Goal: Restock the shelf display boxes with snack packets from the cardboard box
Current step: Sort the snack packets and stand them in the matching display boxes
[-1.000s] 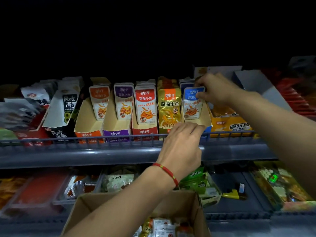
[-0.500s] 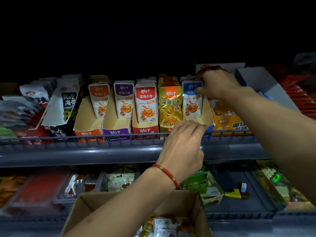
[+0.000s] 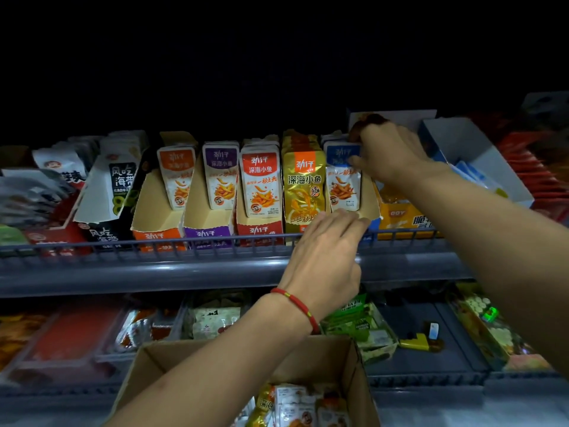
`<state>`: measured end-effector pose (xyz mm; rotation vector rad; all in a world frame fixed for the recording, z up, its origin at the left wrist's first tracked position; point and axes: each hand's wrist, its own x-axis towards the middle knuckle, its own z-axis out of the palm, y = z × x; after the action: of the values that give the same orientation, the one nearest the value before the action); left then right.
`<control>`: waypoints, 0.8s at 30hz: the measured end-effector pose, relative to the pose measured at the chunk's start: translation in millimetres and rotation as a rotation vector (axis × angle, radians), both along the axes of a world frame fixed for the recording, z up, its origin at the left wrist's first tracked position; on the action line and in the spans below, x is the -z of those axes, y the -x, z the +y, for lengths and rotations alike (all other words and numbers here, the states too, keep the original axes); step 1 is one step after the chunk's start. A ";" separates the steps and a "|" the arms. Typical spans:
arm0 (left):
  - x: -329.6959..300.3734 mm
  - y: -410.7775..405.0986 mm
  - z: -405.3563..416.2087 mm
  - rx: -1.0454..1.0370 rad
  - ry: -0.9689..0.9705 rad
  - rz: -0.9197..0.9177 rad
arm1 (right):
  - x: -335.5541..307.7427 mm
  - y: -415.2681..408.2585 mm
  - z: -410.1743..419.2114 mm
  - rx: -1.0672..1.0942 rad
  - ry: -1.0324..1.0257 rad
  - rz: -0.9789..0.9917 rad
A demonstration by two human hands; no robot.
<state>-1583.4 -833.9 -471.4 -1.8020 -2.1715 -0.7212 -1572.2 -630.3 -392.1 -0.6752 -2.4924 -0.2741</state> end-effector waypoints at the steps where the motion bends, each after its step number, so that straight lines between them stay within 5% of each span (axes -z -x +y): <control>1: -0.2 0.5 -2.3 0.007 -0.006 0.003 | 1.4 -3.8 -2.7 -0.014 -0.008 0.025; 12: 44.6 26.2 -137.9 0.053 -0.109 -0.033 | 61.1 -92.7 -130.9 -0.299 0.124 0.276; 16: 103.2 44.2 -192.2 -0.032 0.228 -0.072 | 122.3 -104.1 -200.7 -0.366 0.247 -0.042; 21: 163.3 54.5 -226.8 -0.152 0.917 -0.255 | 177.9 -98.1 -242.6 -0.314 0.293 -0.613; 24: 187.6 50.1 -235.9 -0.089 1.087 -0.310 | 192.5 -96.1 -256.1 -0.356 0.319 -0.816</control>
<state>-1633.6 -1069.8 -659.1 -2.0387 -3.1747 0.3537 -1476.1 -886.4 -584.6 -0.2281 -3.4247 -0.0019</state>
